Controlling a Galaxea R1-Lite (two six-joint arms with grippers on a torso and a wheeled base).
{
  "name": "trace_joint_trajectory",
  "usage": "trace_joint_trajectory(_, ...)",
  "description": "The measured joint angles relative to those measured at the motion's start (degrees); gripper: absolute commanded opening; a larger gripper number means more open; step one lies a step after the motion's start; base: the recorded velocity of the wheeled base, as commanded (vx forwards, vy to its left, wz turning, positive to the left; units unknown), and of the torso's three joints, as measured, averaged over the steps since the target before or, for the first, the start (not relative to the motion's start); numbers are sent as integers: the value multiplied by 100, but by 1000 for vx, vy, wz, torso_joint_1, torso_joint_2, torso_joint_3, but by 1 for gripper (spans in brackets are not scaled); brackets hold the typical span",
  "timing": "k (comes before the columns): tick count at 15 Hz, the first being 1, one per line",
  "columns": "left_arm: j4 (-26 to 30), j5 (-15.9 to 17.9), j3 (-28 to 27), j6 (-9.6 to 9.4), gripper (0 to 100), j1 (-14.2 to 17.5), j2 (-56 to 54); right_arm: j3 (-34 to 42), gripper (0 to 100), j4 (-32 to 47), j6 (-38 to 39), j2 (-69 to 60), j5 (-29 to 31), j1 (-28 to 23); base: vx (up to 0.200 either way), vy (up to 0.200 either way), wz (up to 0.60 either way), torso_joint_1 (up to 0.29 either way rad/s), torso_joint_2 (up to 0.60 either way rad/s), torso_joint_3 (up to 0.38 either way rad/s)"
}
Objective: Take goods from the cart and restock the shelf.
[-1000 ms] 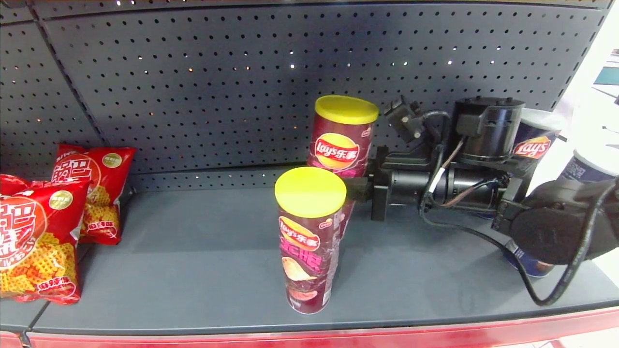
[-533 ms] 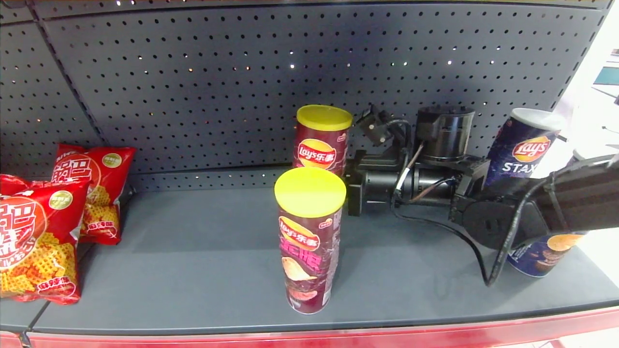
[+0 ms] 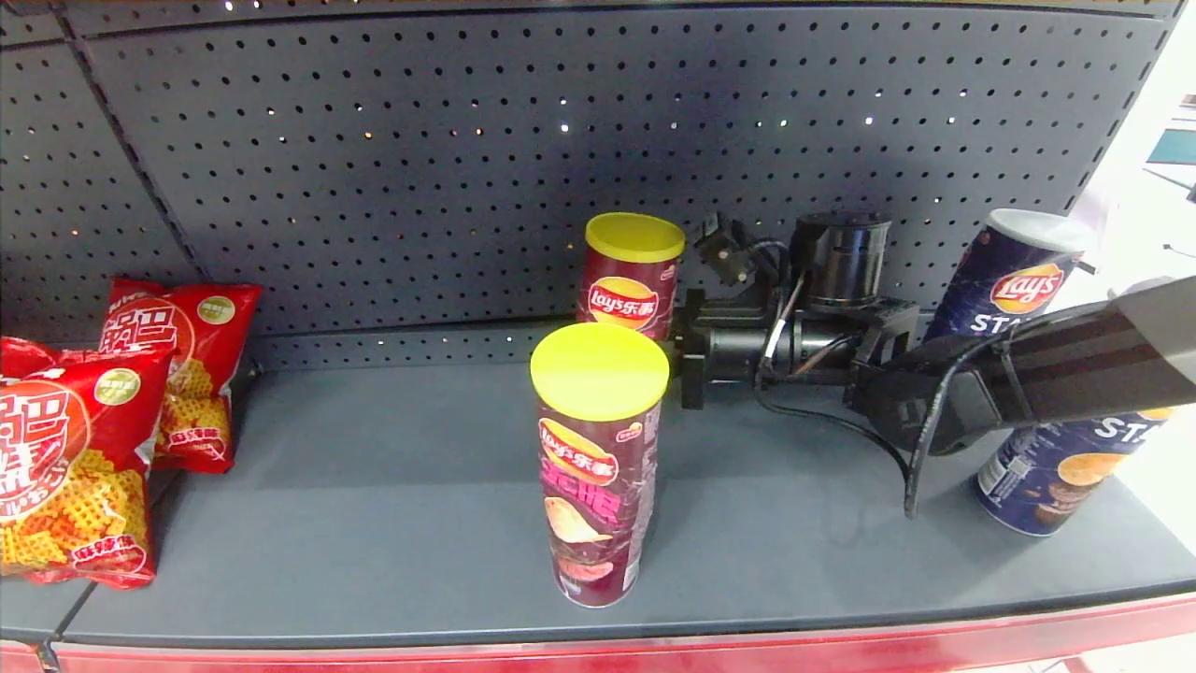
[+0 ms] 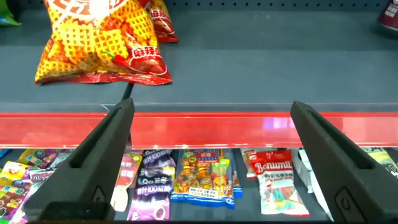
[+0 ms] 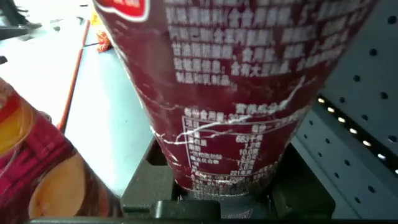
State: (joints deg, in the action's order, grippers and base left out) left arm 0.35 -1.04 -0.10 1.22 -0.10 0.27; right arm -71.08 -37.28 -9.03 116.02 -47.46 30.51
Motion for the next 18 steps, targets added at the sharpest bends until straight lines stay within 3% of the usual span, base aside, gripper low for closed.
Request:
trace_joint_trajectory(8,0,0,0,-2,100,2,2,-308,0,50,-212,232,-906,0,0,0,0,0,0,0)
trace_joint_trajectory(12,0,2,0,-2,100,0,2,-380,0,672,-539,247,-870,-44,0,0,0,0,0,0)
trace_joint_trajectory(18,0,0,0,-2,100,2,4,-439,0,696,-268,295,-563,-15,0,0,0,0,0,0)
